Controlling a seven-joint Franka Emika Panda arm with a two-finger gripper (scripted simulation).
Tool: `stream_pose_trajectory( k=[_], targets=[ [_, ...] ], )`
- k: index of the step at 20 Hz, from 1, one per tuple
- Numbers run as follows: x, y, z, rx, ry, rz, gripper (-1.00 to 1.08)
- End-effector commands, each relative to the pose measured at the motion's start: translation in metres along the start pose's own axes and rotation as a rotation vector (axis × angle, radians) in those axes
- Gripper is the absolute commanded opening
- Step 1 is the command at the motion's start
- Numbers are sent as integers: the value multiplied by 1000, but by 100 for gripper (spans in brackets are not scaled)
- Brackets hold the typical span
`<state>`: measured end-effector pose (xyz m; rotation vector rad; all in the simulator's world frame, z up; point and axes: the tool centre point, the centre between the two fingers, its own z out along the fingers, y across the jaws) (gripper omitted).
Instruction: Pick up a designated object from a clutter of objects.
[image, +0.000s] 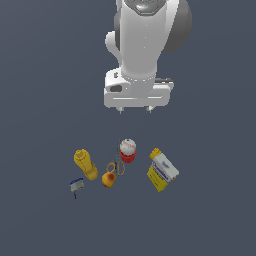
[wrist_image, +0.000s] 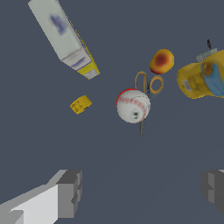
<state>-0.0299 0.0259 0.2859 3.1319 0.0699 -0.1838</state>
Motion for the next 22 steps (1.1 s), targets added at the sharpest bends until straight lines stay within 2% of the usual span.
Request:
stream_pose_trajectory(
  k=[1,22],
  targets=[
    [0,0,0,0,0,0,100],
    [10,-1,11,-7,-1,73,100]
  ],
)
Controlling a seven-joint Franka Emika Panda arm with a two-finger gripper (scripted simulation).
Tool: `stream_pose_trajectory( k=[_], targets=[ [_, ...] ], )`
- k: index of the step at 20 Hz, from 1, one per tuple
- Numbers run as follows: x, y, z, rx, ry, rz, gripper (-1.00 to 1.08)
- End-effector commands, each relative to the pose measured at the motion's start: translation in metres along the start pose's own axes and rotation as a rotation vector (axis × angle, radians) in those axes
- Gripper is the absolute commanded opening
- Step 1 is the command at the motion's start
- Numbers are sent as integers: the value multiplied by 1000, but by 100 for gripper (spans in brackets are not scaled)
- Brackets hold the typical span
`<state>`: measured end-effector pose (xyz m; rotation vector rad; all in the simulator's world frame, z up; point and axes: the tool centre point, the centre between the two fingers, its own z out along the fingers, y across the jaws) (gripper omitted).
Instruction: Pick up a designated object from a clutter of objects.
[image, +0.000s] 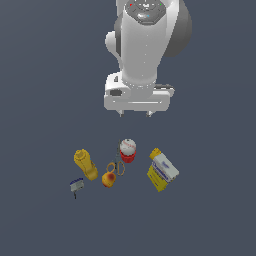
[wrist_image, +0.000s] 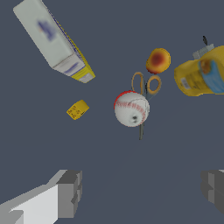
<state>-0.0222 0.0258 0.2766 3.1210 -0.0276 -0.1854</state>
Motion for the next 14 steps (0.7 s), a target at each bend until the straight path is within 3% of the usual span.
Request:
stream_pose_trajectory(
  k=[1,14],
  targets=[
    [3,-3,5,1,2,20,100],
    [26,-36,57,15,32,235,100]
  ],
)
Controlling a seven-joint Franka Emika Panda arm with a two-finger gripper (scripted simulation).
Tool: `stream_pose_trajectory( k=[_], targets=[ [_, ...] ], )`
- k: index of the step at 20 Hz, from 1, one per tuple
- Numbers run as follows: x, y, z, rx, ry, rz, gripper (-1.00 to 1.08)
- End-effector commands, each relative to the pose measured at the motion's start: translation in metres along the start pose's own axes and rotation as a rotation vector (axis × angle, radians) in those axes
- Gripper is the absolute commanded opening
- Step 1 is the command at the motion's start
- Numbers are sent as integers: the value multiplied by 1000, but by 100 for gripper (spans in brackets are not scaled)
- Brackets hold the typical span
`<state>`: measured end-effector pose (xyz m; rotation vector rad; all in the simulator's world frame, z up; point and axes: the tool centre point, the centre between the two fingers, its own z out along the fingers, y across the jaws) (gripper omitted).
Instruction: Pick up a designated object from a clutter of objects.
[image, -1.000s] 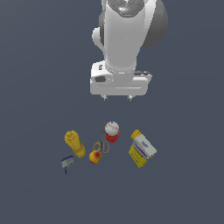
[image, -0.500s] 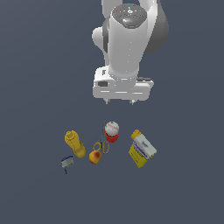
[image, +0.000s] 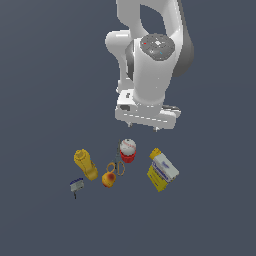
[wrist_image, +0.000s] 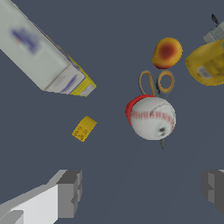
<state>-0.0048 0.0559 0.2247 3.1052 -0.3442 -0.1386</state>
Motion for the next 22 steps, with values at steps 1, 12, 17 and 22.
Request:
stream_pose_trajectory(
  k=[1,12,17,22],
  targets=[
    [3,-9,13,4,7,54,100],
    [9,-45,73,22,37,295,100],
    [8,-60,101,31,51,404,100],
    [7,-71,124,39,62,497,100]
  ],
)
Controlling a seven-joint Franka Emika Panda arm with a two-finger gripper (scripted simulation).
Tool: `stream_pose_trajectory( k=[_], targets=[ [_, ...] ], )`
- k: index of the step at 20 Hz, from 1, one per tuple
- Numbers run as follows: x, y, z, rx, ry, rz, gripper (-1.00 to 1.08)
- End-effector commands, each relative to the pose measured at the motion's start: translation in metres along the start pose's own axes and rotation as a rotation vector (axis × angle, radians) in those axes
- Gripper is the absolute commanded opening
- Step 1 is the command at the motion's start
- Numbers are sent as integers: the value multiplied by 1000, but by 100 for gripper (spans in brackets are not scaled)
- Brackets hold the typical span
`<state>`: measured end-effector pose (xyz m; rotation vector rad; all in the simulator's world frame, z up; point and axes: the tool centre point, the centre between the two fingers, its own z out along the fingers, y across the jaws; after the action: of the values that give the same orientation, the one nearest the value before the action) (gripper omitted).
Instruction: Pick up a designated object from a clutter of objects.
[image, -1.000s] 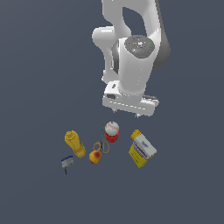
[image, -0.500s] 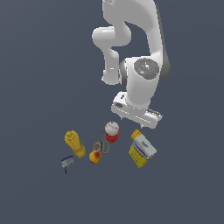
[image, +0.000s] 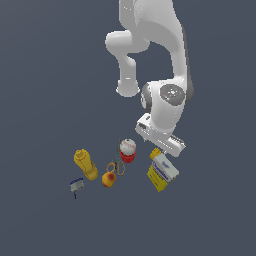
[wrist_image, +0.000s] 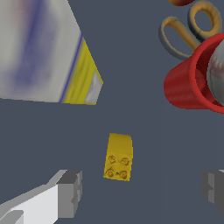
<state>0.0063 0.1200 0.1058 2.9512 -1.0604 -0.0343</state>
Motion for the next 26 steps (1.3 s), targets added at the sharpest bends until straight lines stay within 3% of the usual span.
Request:
stream_pose_trajectory(
  k=[1,11,19,26],
  targets=[
    [-3,-4,10,5,6,44,100],
    [-11,-10,33,13,17,134,100],
    [-12,-10,39,13,17,135,100],
    [-12,-10,70,14,18,138,100]
  ],
)
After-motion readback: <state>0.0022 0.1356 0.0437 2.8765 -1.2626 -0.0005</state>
